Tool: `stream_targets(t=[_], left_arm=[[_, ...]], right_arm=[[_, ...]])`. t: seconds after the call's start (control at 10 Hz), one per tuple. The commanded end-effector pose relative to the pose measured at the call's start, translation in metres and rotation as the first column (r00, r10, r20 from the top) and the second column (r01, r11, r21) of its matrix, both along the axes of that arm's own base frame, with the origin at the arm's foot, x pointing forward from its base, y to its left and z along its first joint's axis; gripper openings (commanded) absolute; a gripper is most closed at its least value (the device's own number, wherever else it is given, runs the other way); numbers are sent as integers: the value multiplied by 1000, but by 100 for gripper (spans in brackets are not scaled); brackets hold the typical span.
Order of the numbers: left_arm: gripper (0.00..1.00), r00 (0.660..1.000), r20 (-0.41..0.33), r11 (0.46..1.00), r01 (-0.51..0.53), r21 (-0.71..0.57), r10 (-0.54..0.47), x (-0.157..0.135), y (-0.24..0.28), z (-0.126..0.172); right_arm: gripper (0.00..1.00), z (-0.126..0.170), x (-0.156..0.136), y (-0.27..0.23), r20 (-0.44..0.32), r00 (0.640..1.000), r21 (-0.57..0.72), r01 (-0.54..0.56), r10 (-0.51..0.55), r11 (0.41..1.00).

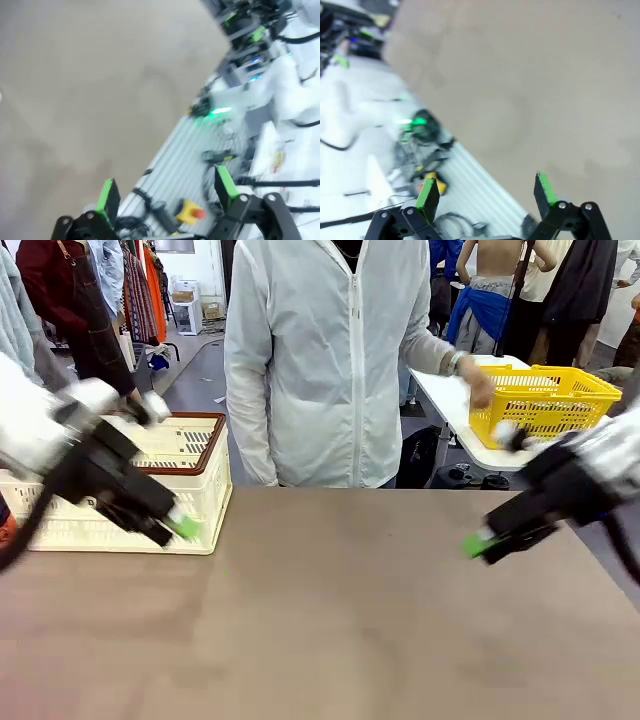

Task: Place the drinks into the Shopping basket.
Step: Pick up one drink and place it into the Shopping basket.

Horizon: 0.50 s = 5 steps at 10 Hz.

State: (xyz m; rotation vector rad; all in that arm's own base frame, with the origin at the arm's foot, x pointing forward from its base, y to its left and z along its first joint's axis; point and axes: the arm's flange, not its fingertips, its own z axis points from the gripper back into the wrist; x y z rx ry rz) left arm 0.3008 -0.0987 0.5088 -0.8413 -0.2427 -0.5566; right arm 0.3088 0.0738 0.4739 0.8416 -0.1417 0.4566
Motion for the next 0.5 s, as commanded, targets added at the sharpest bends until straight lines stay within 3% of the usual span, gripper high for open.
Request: stream_targets(t=[0.0, 0.2, 0.4], left_arm=[[100, 990, 22, 969, -130, -211, 137, -13, 82, 22], [100, 960, -12, 898, -267, -351, 280, -30, 190, 26], [100, 926, -107, 810, -369, -455, 361, -41, 273, -4]], right_arm=[[100, 28, -6, -81, -45, 990, 194, 139, -133, 971], [100, 30, -9, -173, -109, 942, 321, 337, -319, 885], [100, 26, -18, -238, -155, 866, 387, 497, -476, 777]])
